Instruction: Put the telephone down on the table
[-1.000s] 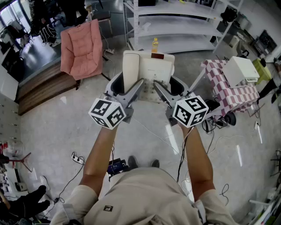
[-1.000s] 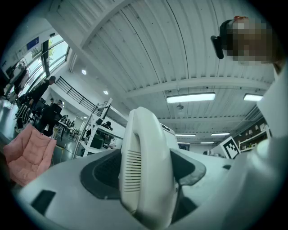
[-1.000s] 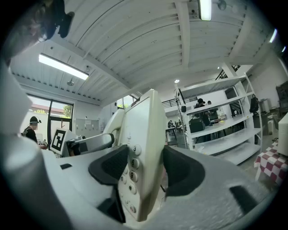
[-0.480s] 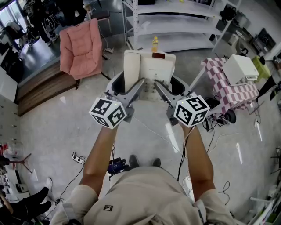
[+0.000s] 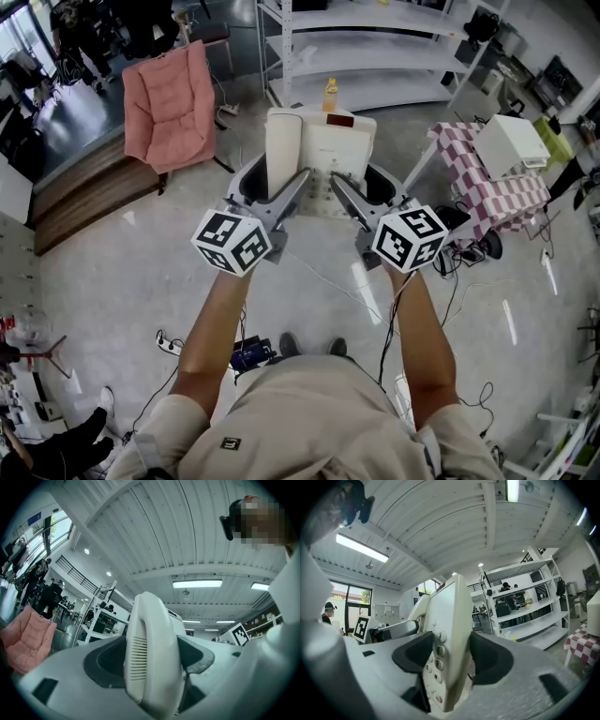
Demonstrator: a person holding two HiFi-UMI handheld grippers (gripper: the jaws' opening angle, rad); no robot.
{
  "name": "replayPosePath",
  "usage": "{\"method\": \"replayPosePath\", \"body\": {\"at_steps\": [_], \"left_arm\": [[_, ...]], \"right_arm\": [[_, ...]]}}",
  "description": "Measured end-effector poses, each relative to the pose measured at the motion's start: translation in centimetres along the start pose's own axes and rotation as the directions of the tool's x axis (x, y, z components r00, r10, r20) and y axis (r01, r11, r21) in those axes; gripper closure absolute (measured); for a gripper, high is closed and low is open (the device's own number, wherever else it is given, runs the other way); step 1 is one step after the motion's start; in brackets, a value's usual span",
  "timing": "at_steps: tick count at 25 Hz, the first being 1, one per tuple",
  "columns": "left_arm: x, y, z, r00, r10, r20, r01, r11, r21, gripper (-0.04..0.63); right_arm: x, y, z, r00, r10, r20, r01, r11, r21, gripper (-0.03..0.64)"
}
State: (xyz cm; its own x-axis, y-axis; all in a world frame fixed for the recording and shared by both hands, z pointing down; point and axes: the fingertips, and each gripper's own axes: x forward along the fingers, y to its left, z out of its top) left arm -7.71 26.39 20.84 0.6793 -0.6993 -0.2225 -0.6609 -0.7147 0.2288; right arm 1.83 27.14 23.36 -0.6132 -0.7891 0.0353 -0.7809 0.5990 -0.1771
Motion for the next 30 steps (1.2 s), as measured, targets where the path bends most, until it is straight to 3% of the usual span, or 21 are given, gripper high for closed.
{"method": "replayPosePath", "body": {"at_steps": [13,30], "left_arm": [[0.5,2.2,-0.2,1.000,0.002,-0.002,-0.002,1.000,-0.024,0.270],[10.5,3.8,-2.1,0.993,0.118,0.002,-0.118,0.993,0.019,0.270]], "right_arm": [[2.1,-0.4,-0.3,1.000,-0.002,-0.006,0.002,1.000,-0.001,0.368],[5.5,-10.9,1.5,0.993,0.122,-0.002,-0.122,0.992,0.028,0.369]]}}
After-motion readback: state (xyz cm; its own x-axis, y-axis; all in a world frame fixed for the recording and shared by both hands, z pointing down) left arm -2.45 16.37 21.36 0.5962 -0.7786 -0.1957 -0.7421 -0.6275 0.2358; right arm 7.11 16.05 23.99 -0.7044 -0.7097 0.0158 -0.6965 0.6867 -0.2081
